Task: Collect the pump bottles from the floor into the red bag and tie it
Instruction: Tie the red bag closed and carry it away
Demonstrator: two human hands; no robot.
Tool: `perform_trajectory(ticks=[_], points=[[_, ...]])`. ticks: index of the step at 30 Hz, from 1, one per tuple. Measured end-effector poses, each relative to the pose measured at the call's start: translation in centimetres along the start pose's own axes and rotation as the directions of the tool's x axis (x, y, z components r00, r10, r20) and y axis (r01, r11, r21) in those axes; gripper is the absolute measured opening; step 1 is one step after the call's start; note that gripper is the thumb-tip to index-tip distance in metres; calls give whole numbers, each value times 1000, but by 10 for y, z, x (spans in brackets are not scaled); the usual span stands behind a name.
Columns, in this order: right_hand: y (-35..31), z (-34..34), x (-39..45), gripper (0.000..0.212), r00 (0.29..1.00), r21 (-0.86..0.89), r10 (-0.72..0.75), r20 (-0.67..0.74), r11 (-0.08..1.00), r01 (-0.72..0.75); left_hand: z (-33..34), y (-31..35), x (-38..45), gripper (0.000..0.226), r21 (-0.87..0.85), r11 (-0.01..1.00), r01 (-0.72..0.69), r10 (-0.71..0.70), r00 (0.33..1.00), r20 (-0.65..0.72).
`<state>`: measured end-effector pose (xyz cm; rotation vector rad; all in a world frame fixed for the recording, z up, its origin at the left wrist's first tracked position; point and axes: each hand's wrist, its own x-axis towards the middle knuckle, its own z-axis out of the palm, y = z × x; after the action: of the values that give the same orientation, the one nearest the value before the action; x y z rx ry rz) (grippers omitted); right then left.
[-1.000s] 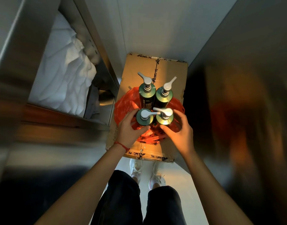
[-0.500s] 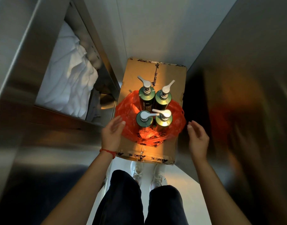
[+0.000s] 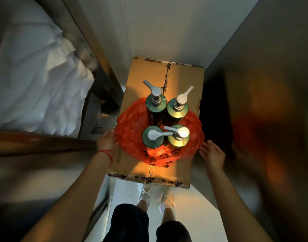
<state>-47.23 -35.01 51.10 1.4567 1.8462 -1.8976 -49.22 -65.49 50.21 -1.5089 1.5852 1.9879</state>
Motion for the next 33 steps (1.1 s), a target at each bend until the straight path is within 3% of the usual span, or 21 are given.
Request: perform_trajectory(ticks=[7, 9, 14, 23, 33], points=[[4, 14, 12, 23, 991, 107, 116, 59, 987, -122, 0, -11, 15, 25, 14, 992, 124, -123, 990, -63], [2, 15, 15, 22, 990, 127, 130, 60, 982, -136, 0, -14, 17, 18, 28, 985, 171, -170, 985, -43], [-7, 20, 18, 11, 991, 165, 122, 59, 978, -130, 1, -14, 10, 37, 47, 968, 246, -248, 967, 59], [-23, 16, 9, 23, 998, 186, 24, 62, 982, -35, 11, 1, -5, 34, -32, 997, 77, -71, 984, 162], [-39, 22, 6, 21, 995, 212, 6, 103, 977, -28, 14, 8, -33, 34, -43, 990, -132, 133, 991, 15]])
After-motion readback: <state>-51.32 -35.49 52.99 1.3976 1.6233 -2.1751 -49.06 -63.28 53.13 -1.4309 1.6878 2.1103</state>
